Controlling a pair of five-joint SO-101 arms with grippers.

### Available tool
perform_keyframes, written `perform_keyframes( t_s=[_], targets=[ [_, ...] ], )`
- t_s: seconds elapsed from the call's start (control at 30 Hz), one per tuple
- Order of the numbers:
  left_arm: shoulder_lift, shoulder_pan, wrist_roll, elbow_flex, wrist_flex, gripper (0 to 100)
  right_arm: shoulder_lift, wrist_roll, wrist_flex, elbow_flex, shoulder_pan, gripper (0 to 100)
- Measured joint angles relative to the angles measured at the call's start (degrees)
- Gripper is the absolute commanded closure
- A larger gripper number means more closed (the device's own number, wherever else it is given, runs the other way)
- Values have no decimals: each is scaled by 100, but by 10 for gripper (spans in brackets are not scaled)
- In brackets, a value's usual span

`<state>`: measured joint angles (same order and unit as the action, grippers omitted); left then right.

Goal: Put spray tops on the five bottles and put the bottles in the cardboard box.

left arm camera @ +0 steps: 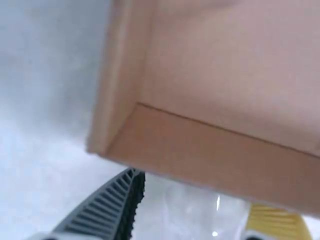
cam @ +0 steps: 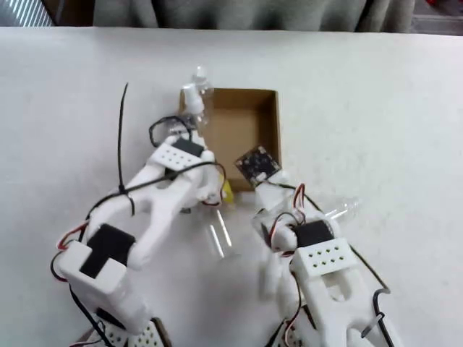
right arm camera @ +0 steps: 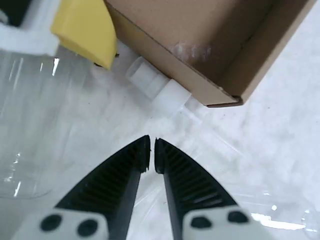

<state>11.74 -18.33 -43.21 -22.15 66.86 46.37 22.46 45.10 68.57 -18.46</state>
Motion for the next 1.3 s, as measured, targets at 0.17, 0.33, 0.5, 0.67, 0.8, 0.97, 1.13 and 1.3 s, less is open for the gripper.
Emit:
perform_keyframes(
  t_s=[0.17, 0.33, 0.5, 0.67, 0.8, 0.97, 1.13, 1.3],
  targets=[
    [0, 0, 0, 0, 132, 596, 0, 0, 0, 0, 0, 982],
    [0, -9, 0, 0, 167, 603, 0, 0, 0, 0, 0, 982],
    [0, -220, 0, 0, 167, 644, 0, 0, 0, 0, 0, 982],
    [18, -246, 0, 0, 167, 648, 0, 0, 0, 0, 0, 982],
    [70, -246, 0, 0, -18, 661, 0, 0, 0, 0, 0, 982],
    [70, -246, -9, 0, -105, 951, 0, 0, 0, 0, 0, 982],
    [70, -246, 220, 0, -264, 979, 0, 0, 0, 0, 0, 982],
    [70, -255, 563, -70, -167, 977, 0, 0, 0, 0, 0, 982]
  ],
)
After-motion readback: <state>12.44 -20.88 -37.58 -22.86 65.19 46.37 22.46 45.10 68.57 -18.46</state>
